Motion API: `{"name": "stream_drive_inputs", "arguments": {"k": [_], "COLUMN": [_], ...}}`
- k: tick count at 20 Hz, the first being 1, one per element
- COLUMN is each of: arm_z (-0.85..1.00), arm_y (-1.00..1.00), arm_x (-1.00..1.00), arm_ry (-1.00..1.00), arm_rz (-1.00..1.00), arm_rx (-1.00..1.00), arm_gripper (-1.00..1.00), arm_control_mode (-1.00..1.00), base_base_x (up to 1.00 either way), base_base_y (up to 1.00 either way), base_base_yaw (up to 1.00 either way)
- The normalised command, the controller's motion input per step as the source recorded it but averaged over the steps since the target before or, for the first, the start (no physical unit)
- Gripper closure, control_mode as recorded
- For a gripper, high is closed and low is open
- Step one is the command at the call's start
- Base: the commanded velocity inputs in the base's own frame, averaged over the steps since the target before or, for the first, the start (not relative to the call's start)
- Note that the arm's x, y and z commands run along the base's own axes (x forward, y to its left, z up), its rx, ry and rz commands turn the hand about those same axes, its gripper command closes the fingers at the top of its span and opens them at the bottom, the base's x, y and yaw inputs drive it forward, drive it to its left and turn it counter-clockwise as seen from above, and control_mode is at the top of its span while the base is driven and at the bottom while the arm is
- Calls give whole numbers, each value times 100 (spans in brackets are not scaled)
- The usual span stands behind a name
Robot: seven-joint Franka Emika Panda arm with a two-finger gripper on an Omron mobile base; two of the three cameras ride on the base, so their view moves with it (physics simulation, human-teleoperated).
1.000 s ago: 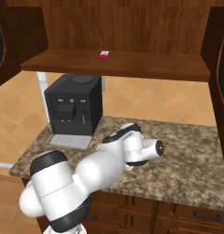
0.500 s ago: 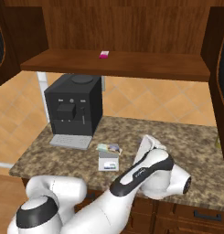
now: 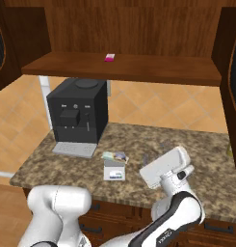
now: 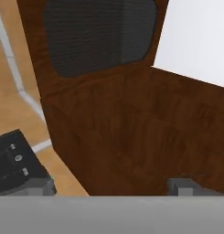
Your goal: Pick the bar and place it on the digital scale for weighing, and close the cabinet.
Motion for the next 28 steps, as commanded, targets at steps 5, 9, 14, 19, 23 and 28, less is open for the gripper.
{"name": "stream_drive_inputs", "arguments": {"k": [5,9,14,19,23,28], "arm_z": [39,16,19,24,38,-1], "arm_y": [-59,-80,-95,-89,-69,-76], "arm_x": [-7,0,-16,-15,-17,-16], "arm_ry": [-42,-1,-9,-12,1,3], "arm_rz": [-6,-4,0,0,0,0], "arm_rx": [30,20,20,21,4,0], "arm_gripper": [-100,-100,-100,-100,-100,-100], "arm_control_mode": [-100,-100,-100,-100,-100,-100], "base_base_x": [0,0,0,0,0,0], "base_base_y": [0,0,0,0,0,0], "base_base_yaw": [0,0,0,0,0,0]}}
